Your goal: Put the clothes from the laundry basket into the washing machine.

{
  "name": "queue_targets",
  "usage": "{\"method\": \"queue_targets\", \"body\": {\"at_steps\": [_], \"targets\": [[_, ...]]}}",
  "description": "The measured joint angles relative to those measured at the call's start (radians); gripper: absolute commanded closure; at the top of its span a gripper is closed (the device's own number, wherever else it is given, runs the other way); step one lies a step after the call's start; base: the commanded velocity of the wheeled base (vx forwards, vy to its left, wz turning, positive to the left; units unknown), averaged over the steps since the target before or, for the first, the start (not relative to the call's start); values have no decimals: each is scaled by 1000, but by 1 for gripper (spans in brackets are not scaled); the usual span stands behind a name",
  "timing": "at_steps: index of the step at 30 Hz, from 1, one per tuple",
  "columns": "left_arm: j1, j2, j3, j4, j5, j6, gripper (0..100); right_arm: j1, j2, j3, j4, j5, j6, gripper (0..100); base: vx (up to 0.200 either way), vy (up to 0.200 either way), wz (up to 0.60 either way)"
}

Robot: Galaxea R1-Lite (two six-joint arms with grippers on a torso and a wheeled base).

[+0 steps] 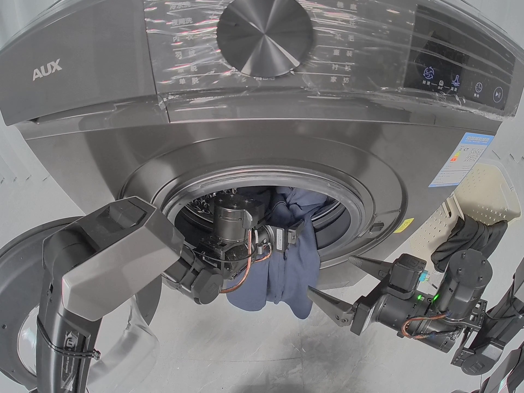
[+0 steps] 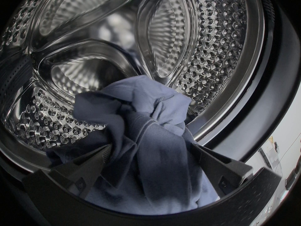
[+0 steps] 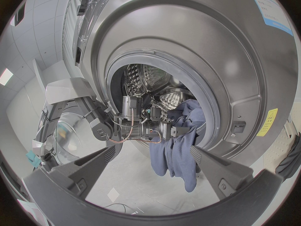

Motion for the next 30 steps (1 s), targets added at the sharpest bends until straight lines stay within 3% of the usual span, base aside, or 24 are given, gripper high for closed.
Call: {"method": "queue_targets", "body": {"at_steps": [14,23,24,30], "targets": [[7,21,-75,13,5,-2,100,2,0,-3,0,0,0,0,0,0,0],[51,66,-309,6,88,-26,100,5,0,-4,0,-1,0,0,0,0,0],[56,71,-328,4,90,-27,0,5,0,-4,0,-1,0,0,0,0,0],[63,79,-311,-8,92,-32,0,5,0,-4,0,-1,0,0,0,0,0]]}}
